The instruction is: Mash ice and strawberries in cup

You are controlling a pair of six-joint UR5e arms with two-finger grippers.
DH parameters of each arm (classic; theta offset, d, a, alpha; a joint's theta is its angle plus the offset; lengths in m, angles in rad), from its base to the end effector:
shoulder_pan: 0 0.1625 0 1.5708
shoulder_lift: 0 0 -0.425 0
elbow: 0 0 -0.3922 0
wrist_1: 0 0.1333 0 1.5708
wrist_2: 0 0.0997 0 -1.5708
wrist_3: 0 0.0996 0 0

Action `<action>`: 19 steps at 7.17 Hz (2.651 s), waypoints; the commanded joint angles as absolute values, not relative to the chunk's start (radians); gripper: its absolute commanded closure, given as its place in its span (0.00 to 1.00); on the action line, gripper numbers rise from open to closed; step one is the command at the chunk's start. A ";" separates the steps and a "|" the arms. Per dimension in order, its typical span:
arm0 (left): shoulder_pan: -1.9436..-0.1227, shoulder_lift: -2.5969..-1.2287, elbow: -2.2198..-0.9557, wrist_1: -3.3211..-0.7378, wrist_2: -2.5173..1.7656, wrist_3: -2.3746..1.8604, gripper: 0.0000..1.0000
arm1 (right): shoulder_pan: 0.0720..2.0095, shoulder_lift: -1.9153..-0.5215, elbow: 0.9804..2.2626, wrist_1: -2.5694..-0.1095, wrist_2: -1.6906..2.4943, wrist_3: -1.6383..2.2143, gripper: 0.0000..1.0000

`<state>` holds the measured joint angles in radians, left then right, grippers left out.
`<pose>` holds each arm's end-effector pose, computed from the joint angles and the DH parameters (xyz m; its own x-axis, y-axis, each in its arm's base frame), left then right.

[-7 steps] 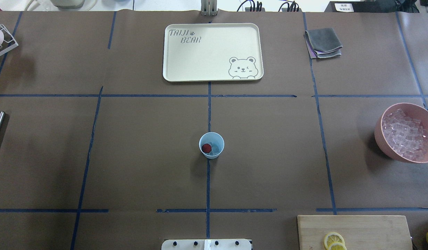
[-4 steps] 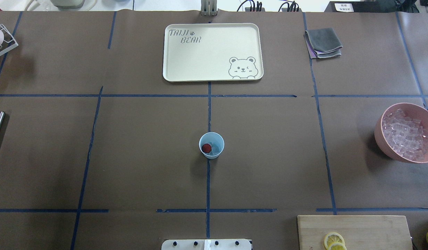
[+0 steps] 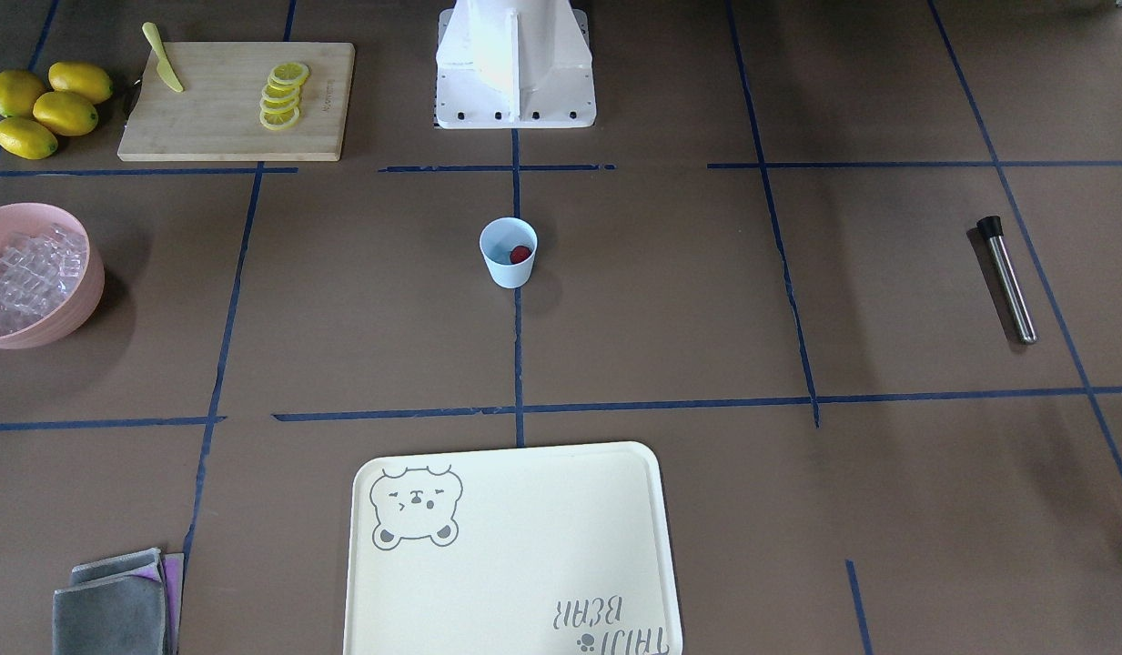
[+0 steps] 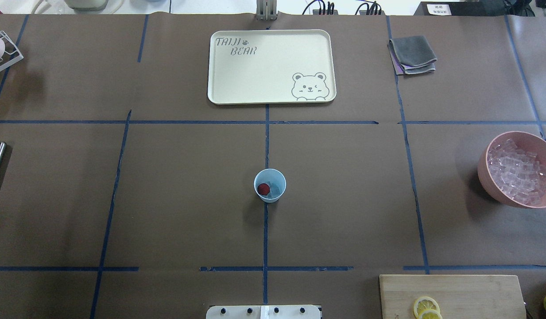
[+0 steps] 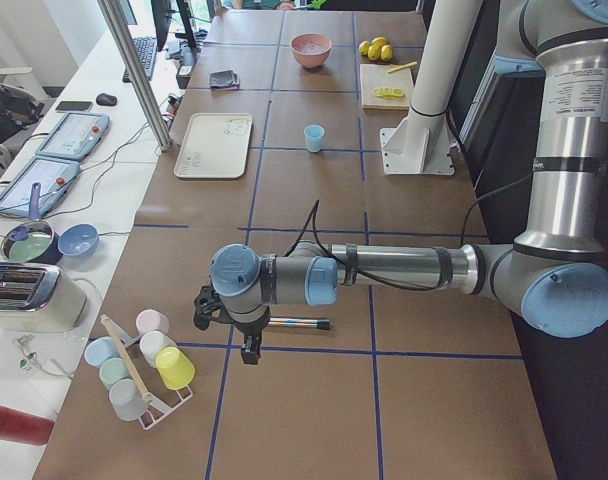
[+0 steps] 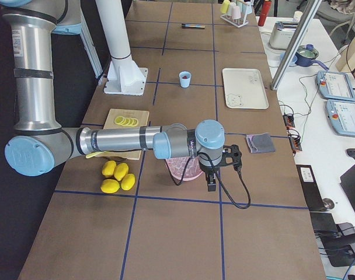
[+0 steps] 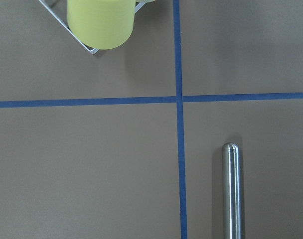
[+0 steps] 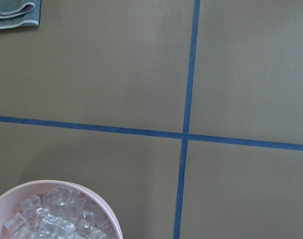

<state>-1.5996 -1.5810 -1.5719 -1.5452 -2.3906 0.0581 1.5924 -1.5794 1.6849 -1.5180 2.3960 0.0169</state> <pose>-0.0747 -0.4933 0.6524 0.6823 0.0280 -0.7305 -0.0108 0.9995 0.0282 0.0708 -0.4941 0.5972 0.6803 -0.0844 0.7281 -0.0328 0.9888 0.1454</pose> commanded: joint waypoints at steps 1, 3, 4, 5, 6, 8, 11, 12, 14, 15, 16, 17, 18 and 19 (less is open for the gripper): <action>-1.601 -1.578 -1.574 -1.546 -2.388 0.058 0.00 | 1.592 -1.582 1.668 -1.519 2.396 0.017 0.00; -1.605 -1.578 -1.580 -1.546 -2.388 0.058 0.00 | 1.592 -1.580 1.597 -1.503 2.401 -0.003 0.00; -1.605 -1.580 -1.580 -1.546 -2.388 0.058 0.00 | 1.592 -1.580 1.609 -1.503 2.402 -0.003 0.00; -1.605 -1.580 -1.580 -1.546 -2.390 0.058 0.00 | 1.592 -1.580 1.611 -1.503 2.402 -0.003 0.00; -1.605 -1.580 -1.580 -1.546 -2.388 0.058 0.00 | 1.592 -1.578 1.614 -1.500 2.401 -0.003 0.00; -1.605 -1.580 -1.578 -1.548 -2.387 0.058 0.00 | 1.592 -1.578 1.614 -1.500 2.401 -0.002 0.00; -1.605 -1.580 -1.578 -1.548 -2.387 0.058 0.00 | 1.592 -1.580 1.614 -1.500 2.401 -0.002 0.00; -1.605 -1.580 -1.578 -1.548 -2.387 0.058 0.00 | 1.592 -1.580 1.614 -1.500 2.401 -0.002 0.00; -1.606 -1.580 -1.580 -1.548 -2.387 0.058 0.00 | 1.592 -1.580 1.612 -1.499 2.399 -0.002 0.00; -1.606 -1.580 -1.580 -1.548 -2.387 0.058 0.00 | 1.592 -1.580 1.614 -1.500 2.399 -0.002 0.00; -1.606 -1.580 -1.580 -1.548 -2.387 0.058 0.00 | 1.592 -1.580 1.614 -1.499 2.399 -0.002 0.00; -1.606 -1.580 -1.580 -1.548 -2.387 0.058 0.00 | 1.592 -1.580 1.614 -1.499 2.399 -0.002 0.00; -1.606 -1.578 -1.578 -1.548 -2.387 0.058 0.00 | 1.592 -1.580 1.614 -1.499 2.399 -0.002 0.00; -1.606 -1.578 -1.580 -1.548 -2.387 0.058 0.00 | 1.592 -1.577 1.614 -1.499 2.398 -0.002 0.00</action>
<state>-1.6061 -1.5791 -1.5796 -1.5478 -2.3869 0.0583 1.5923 -1.5793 1.6137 -1.4988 2.3988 -0.0015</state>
